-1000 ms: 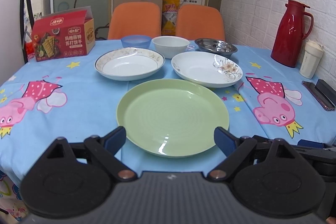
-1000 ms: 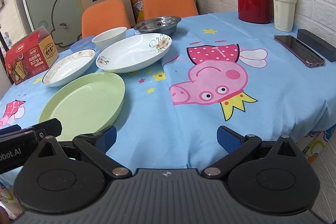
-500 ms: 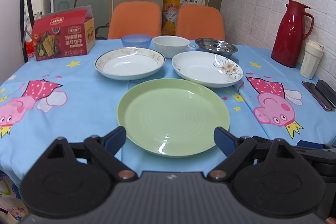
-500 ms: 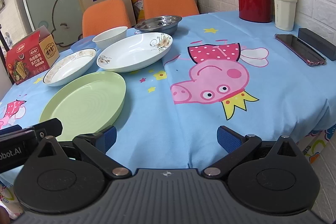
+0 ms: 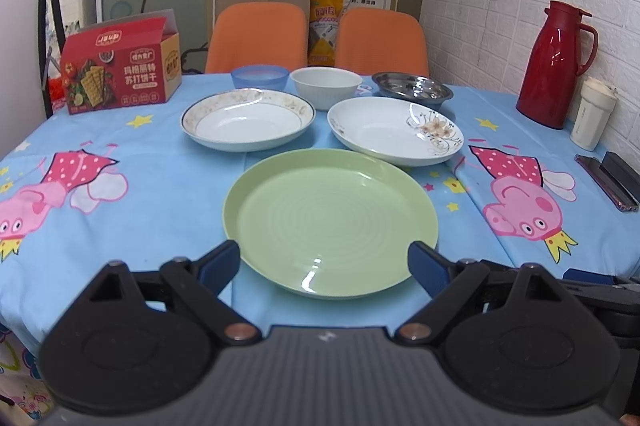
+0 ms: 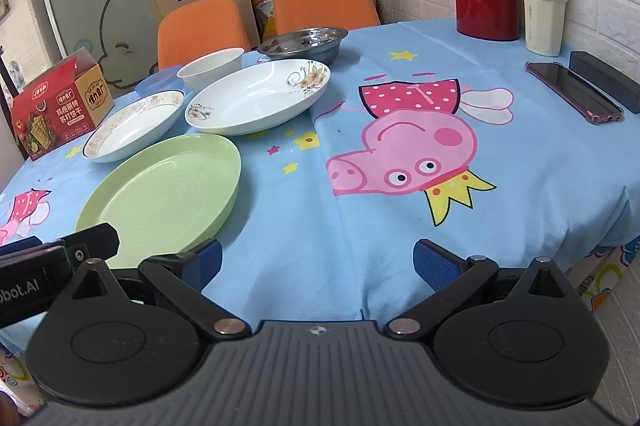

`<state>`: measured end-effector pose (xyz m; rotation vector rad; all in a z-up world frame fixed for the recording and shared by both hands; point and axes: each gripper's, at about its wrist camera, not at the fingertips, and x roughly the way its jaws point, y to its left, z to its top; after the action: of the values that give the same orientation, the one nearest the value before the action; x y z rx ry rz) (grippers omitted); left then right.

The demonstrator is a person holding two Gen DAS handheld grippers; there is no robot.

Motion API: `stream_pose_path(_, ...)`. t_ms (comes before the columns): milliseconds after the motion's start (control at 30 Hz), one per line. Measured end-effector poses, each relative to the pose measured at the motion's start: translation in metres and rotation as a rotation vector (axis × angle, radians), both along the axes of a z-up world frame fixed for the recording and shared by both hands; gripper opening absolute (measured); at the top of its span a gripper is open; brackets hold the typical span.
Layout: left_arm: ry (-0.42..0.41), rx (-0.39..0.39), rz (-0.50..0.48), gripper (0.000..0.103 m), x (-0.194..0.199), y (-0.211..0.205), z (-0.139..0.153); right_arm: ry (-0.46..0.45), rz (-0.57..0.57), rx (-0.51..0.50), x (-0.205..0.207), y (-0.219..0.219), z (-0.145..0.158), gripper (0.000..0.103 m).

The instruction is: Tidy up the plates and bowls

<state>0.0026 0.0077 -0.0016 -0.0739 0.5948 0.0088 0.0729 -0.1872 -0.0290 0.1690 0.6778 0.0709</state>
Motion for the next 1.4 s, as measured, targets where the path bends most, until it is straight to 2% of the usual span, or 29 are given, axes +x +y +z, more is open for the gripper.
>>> stream_pose_path(667,0.012,-0.002,0.001,0.089,0.009,0.005,0.001,0.005,0.004,-0.008,0.005,0.004,0.001,0.103)
stream_pose_path(900,-0.001,0.005,0.005,0.089,0.011,0.031,0.018,-0.010,0.028,-0.007,0.011,0.006,0.012,0.103)
stream_pose_path(1133,0.101,-0.033,0.055,0.089,0.041,0.074,0.008,-0.025,0.131,0.000,0.035,0.020,0.014,0.103)
stream_pose_path(1300,0.163,-0.110,0.016,0.089,0.073,0.088,-0.006,0.002,0.227,0.001,0.060,0.038,0.005,0.103)
stream_pose_path(1400,0.168,-0.095,-0.013,0.089,0.085,0.087,-0.011,-0.004,0.270,-0.037,0.069,0.050,0.000,0.103)
